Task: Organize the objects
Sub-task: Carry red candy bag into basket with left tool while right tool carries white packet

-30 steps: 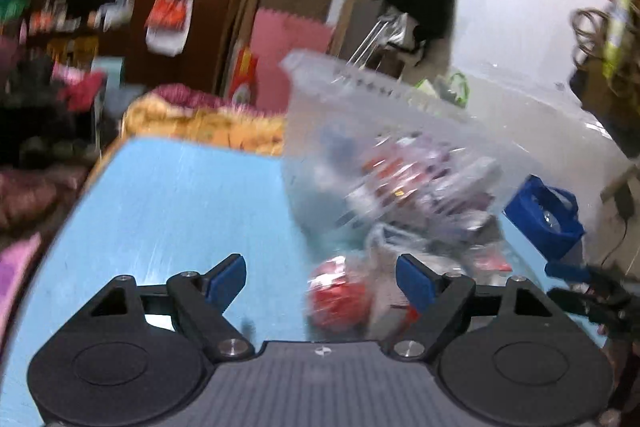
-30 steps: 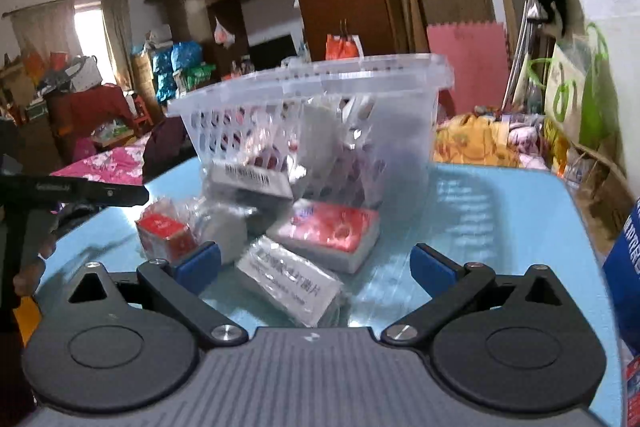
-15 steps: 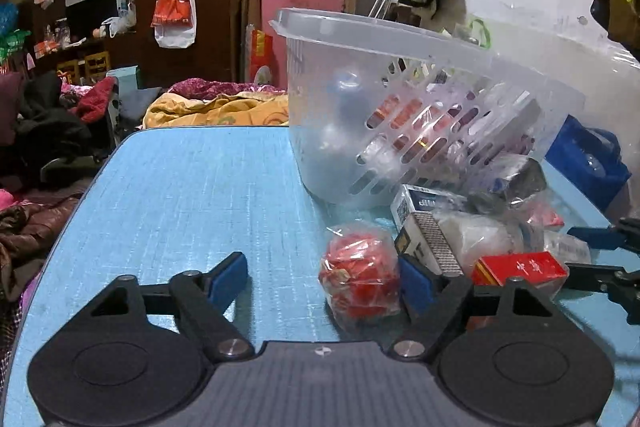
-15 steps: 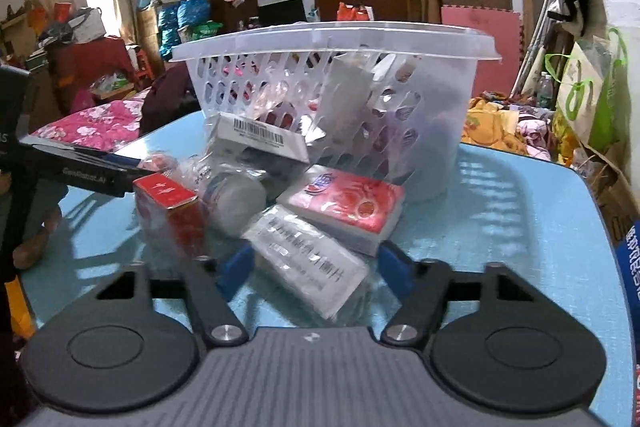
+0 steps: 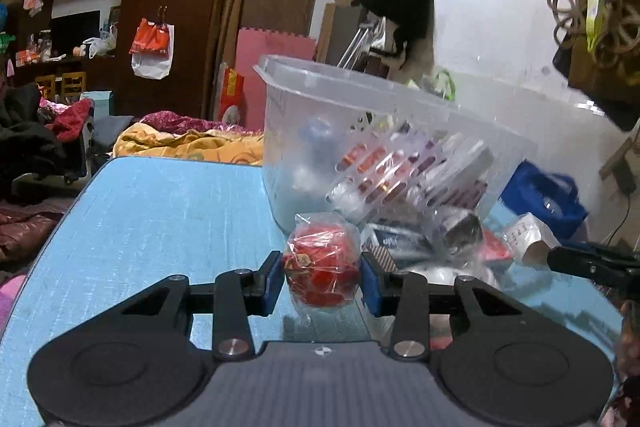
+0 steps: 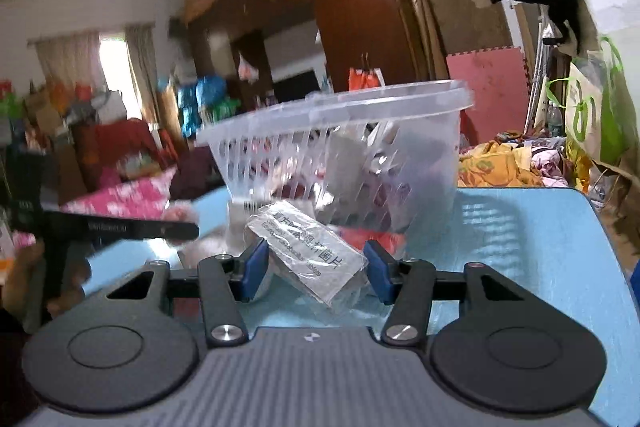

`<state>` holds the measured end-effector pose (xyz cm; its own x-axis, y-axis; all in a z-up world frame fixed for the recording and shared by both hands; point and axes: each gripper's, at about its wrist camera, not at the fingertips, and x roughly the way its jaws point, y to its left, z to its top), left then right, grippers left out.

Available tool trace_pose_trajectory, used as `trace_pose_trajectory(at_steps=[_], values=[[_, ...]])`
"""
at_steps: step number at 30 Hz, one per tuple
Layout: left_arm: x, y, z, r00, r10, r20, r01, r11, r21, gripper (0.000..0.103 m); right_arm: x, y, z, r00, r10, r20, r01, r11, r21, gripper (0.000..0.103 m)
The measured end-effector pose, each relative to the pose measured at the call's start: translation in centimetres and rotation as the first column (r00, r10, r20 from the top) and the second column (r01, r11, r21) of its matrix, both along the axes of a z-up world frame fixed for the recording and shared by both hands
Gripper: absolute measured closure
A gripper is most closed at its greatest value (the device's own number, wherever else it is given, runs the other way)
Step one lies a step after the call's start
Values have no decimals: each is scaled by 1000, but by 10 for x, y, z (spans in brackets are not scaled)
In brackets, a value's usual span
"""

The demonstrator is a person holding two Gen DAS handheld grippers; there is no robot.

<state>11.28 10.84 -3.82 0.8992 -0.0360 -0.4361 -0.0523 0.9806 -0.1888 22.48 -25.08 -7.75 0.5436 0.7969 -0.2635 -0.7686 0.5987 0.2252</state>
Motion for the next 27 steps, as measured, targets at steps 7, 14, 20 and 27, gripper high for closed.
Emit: trace_pose_trajectory(at_steps=[7,14,20,27], values=[[-21,1,17,993,27,111,-19,997,-69,58,-9,-5,8,994,-82,71,77,995,66,47],[-14,-19,96,974,-17,228,23,999,-25,58,-7,28,87,973,-107,206,106,994,18,47],[50,-35,118,987,-18,161,19,1000,-4,58,36,70,111,975,-120,186,135,988,-71,47],[105,-16,99,995,44,86,-40,998,-48,41,61,98,95,979,-113,169,142,975,-171,40]])
